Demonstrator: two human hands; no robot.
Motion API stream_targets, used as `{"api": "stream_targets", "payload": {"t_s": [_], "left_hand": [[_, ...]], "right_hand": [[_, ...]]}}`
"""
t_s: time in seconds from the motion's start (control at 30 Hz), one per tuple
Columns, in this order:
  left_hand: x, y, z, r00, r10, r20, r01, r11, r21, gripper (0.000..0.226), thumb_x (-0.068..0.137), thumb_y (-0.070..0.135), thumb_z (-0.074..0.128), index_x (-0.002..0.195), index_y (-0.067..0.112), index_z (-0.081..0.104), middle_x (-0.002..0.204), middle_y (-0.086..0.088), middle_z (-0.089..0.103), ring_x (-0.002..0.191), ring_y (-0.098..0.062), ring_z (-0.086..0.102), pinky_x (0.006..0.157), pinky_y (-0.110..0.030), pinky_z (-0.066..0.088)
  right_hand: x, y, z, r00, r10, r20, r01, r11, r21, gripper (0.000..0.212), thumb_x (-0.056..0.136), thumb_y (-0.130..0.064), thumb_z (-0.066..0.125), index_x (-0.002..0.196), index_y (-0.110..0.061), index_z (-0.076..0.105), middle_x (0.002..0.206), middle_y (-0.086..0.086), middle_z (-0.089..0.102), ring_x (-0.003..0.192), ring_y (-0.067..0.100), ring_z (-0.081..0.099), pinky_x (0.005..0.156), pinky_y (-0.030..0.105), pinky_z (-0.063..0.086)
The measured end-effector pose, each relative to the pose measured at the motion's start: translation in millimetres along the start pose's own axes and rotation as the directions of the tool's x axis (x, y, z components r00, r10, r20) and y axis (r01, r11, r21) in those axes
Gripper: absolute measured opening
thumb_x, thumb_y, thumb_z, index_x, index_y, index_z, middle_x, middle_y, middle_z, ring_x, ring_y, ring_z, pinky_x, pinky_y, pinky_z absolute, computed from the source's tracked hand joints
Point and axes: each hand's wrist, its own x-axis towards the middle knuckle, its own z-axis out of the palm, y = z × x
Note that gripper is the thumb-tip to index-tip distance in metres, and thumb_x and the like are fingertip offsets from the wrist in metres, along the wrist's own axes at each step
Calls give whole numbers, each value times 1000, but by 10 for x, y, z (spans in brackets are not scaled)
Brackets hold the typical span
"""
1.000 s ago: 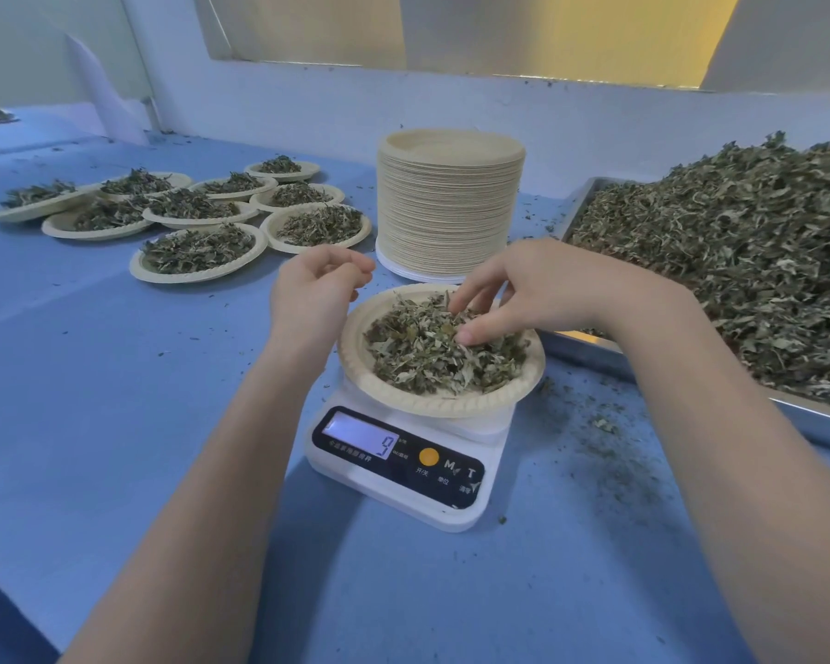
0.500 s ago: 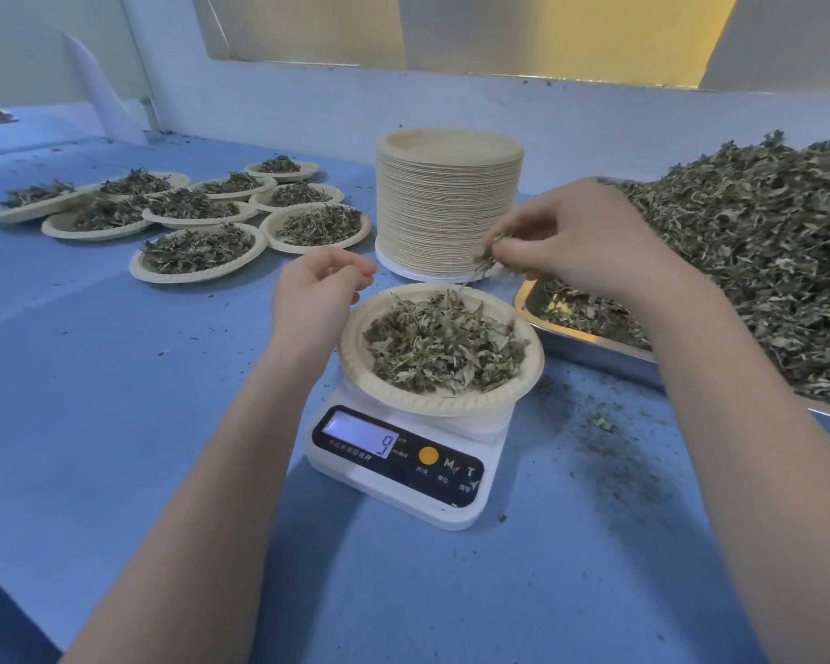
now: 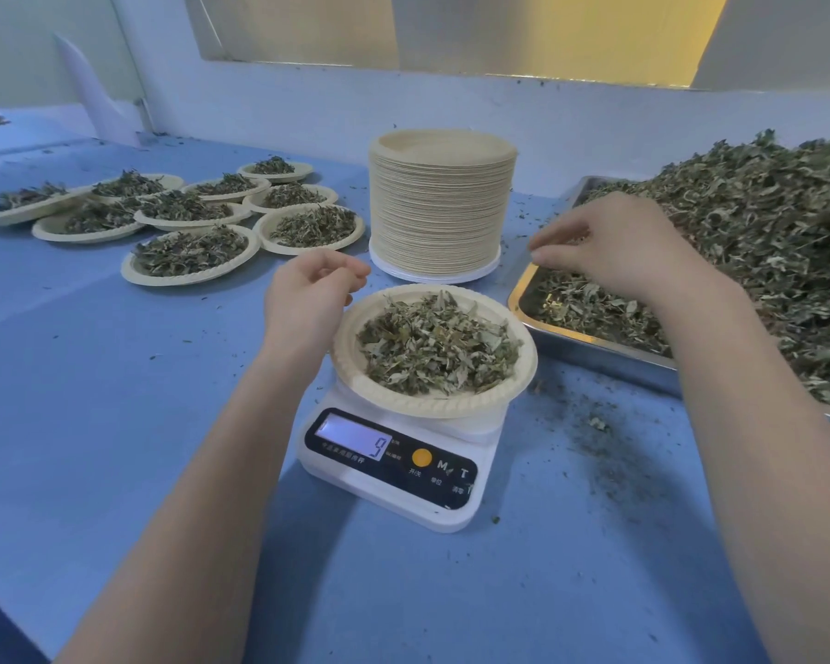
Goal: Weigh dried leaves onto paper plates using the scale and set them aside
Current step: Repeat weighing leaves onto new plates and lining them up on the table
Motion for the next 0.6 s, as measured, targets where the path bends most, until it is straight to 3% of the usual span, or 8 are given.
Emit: {"api": "stream_targets", "payload": {"t_s": [0.07,0.13,0.23,0.33,0.5,0.6], "left_hand": [[-6,-1,-2,1000,0,0,0,1000,-6,23,85,2,53,76,19,65,84,2,65,70,-5,56,64,-19,41],[-10,-3,-2,1000,-2,-2,2,1000,-6,23,85,2,53,76,19,65,83,3,65,70,-4,56,63,-19,41],[-10,-6,-2,1000,-7,-5,6,1000,-7,23,85,3,53,75,20,65,82,4,65,69,-3,56,63,-19,41],[-8,-6,-6,1000,-9,-8,9,1000,-11,23,85,3,53,75,20,65,81,4,65,69,-3,56,62,-18,41],[-7,-19,-14,1000,-6,-8,6,1000,-1,23,84,4,53,75,21,66,81,4,65,69,-5,55,63,-20,41],[-5,-25,-16,1000,-9,-6,9,1000,1,23,84,4,54,74,21,66,80,4,65,70,-7,55,65,-21,41]], "right_hand": [[-12,-78,28,998,-46,45,43,998,51,11,83,-35,70,94,-34,72,82,-12,63,71,-8,51,60,2,33],[-33,-155,52,991,-89,104,81,994,77,8,82,-39,70,91,-39,70,81,-16,64,72,-12,52,57,0,34],[-66,-240,87,974,-141,176,120,985,127,9,82,-42,70,90,-39,71,78,-22,64,66,-4,63,66,9,44],[-89,-298,120,946,-197,259,155,972,175,18,79,-47,69,95,-39,71,82,-23,65,61,-10,61,65,14,46],[-122,-355,129,886,-238,397,164,963,212,40,64,-68,66,100,-50,67,100,-20,66,95,-7,57,84,23,44],[-153,-409,156,859,-280,429,197,954,228,38,61,-68,69,94,-49,69,95,-19,67,84,-11,57,76,19,43]]}}
